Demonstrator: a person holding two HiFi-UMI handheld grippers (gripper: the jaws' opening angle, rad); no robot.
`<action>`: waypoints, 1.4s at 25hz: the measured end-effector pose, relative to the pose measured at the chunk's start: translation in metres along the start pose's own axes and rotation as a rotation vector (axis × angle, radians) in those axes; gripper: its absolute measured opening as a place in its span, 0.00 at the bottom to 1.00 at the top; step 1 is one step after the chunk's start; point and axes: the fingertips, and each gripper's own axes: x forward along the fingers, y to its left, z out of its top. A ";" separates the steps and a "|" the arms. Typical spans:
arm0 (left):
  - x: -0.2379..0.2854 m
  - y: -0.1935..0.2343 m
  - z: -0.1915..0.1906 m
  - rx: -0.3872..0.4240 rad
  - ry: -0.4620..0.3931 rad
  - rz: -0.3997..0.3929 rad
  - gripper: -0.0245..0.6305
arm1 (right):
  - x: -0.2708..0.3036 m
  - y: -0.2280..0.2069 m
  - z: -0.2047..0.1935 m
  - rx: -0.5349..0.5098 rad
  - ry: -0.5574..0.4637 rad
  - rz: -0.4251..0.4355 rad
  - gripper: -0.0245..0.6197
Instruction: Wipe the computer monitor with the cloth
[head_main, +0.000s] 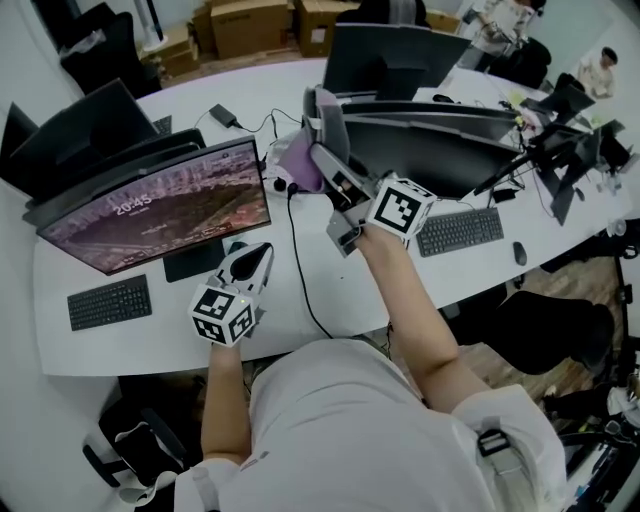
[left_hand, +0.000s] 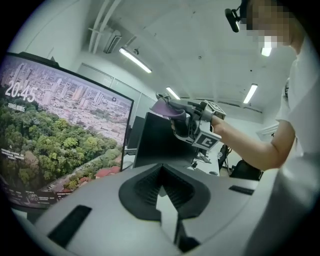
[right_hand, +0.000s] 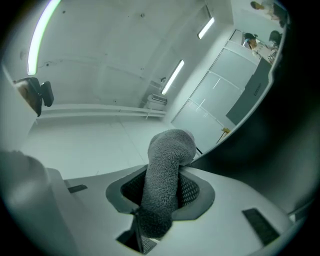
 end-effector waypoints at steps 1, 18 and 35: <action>0.002 -0.005 0.001 0.003 -0.002 -0.005 0.04 | -0.009 0.001 0.005 -0.012 -0.004 -0.007 0.23; 0.070 -0.093 0.016 -0.045 -0.054 -0.174 0.04 | -0.192 -0.022 0.043 -0.168 -0.014 -0.238 0.23; 0.112 -0.151 -0.013 0.030 0.002 -0.309 0.04 | -0.316 -0.026 -0.009 -0.385 0.101 -0.433 0.24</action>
